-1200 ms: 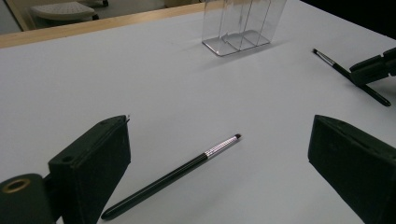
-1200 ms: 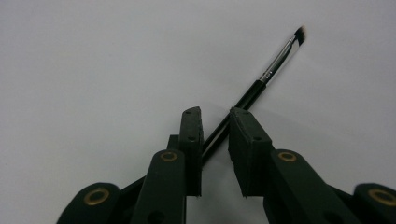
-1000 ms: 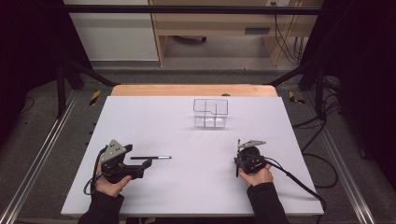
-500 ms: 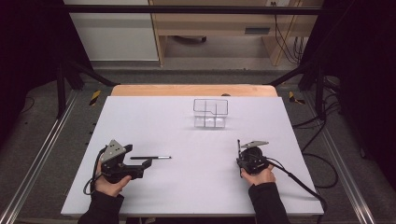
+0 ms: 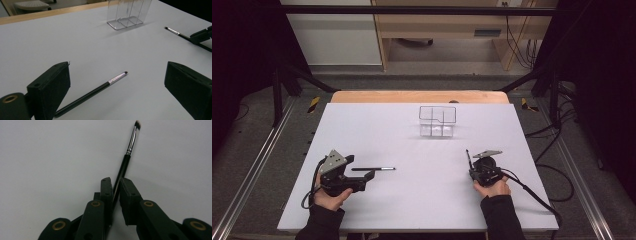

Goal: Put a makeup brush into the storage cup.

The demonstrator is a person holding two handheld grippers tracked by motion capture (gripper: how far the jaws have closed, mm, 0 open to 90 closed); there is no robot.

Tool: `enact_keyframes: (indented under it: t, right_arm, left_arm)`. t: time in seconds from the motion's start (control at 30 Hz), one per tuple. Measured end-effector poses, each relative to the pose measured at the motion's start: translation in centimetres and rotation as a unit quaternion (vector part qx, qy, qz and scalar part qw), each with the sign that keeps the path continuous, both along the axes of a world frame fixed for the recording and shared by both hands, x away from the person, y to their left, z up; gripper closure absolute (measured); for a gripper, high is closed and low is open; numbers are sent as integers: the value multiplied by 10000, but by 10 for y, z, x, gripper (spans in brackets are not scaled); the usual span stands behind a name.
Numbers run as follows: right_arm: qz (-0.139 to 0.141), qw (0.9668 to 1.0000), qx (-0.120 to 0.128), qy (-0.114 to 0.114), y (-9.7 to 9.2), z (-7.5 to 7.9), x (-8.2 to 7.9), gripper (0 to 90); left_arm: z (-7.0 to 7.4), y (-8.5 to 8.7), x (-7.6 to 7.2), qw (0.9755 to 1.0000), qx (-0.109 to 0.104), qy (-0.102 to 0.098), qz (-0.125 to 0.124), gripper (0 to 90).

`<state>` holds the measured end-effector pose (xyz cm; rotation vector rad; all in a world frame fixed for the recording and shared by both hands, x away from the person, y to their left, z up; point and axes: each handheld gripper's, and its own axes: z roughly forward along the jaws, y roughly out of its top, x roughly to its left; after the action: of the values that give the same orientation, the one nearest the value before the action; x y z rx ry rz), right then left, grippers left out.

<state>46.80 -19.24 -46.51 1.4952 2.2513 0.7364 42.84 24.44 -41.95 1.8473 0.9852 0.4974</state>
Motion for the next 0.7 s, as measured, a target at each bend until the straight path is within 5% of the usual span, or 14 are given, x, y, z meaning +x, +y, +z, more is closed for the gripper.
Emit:
enact_keyframes:
  t: [0.33, 0.7]
  right_arm:
    - [-41, 9998, 30, -203, -4, 5, 6, 644]
    - [-39, 9999, 107, -118, -1, -3, 23, 694]
  left_arm:
    - [1, 2, 1, 10000, -42, 1, 14, 60]
    - [2, 3, 1, 10000, -68, 2, 18, 62]
